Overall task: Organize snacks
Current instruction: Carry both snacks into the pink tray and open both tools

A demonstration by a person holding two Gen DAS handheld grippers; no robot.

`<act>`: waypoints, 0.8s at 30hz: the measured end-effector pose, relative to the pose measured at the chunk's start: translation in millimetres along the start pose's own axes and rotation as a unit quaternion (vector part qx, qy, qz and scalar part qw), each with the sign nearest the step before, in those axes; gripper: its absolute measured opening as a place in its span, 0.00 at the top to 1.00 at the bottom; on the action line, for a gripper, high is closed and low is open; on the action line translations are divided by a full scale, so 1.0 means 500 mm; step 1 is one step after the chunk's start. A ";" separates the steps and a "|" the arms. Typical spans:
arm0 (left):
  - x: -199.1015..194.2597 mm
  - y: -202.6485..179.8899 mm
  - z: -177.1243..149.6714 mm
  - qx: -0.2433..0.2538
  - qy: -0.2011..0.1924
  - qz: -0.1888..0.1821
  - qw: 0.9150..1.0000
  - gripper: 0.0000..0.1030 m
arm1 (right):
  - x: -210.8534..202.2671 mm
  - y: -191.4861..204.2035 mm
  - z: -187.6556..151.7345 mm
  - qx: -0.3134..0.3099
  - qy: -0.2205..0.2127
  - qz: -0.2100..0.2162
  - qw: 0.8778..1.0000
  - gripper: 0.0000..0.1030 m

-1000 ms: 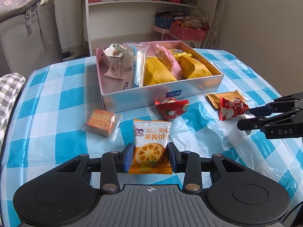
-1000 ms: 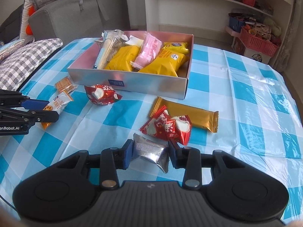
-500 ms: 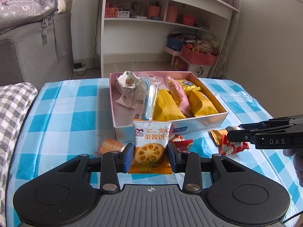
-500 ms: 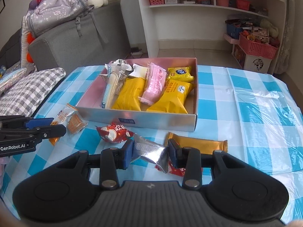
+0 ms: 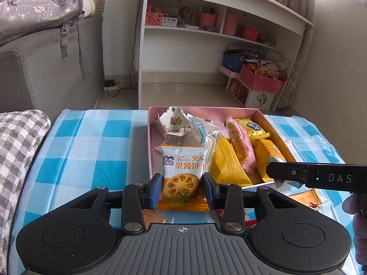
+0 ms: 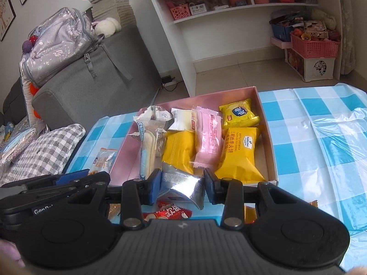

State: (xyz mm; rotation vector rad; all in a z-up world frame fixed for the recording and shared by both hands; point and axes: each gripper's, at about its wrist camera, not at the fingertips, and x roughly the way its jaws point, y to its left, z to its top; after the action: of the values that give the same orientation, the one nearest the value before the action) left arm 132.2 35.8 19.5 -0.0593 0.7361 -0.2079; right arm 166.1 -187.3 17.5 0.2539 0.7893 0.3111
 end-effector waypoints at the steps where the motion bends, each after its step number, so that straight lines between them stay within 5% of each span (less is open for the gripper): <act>1: 0.008 0.000 0.004 0.000 0.000 0.001 1.000 0.65 | 0.005 -0.001 0.002 0.004 -0.002 0.003 1.000 0.65; 22: 0.099 -0.009 0.013 0.015 0.012 0.024 1.000 0.65 | 0.054 0.002 0.009 0.018 -0.020 -0.009 1.000 0.63; 24: 0.098 -0.008 0.013 0.016 0.011 0.021 1.000 0.63 | 0.054 0.002 0.009 0.017 -0.020 -0.009 1.000 0.57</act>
State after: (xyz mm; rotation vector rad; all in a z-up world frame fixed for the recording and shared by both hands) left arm 171.4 21.7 -7.9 -0.0114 0.7557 -0.1808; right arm 187.0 -177.0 3.4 0.2835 0.7568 0.2743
